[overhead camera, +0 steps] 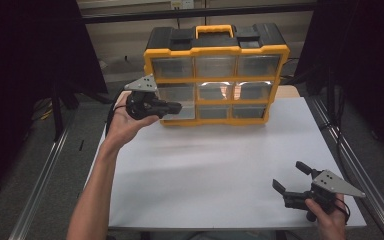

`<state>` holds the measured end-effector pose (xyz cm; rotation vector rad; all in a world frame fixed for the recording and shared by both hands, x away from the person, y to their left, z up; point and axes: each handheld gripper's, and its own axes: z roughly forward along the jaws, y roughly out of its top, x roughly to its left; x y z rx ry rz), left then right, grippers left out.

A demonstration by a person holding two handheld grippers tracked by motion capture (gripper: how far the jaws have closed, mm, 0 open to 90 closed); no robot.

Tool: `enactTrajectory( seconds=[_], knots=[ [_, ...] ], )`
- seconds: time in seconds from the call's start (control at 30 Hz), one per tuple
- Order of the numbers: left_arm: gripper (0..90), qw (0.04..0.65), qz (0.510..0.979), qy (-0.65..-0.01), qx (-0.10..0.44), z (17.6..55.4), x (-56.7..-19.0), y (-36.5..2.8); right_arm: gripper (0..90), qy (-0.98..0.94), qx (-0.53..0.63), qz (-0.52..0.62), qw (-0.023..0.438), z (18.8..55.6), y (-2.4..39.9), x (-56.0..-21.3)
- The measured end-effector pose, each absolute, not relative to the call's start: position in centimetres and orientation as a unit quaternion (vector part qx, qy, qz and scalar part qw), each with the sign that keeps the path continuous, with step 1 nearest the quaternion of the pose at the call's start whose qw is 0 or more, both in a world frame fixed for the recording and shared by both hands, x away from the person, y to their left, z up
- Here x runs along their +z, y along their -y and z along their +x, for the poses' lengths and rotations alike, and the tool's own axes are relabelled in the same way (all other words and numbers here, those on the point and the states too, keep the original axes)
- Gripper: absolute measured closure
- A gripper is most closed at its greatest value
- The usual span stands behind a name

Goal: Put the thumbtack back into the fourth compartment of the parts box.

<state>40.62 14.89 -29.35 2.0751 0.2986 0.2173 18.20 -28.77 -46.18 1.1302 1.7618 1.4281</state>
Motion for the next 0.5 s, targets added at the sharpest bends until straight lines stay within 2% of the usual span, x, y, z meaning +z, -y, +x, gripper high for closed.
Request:
enactTrajectory(
  seconds=[0.5],
  knots=[
    [85.7, 0.480, 0.859, -0.140, 0.105, 42.4, -27.7, -15.5, 0.8, -0.663, 0.539, 0.425, 0.299, 18.2, 28.7, -46.2]
  ],
)
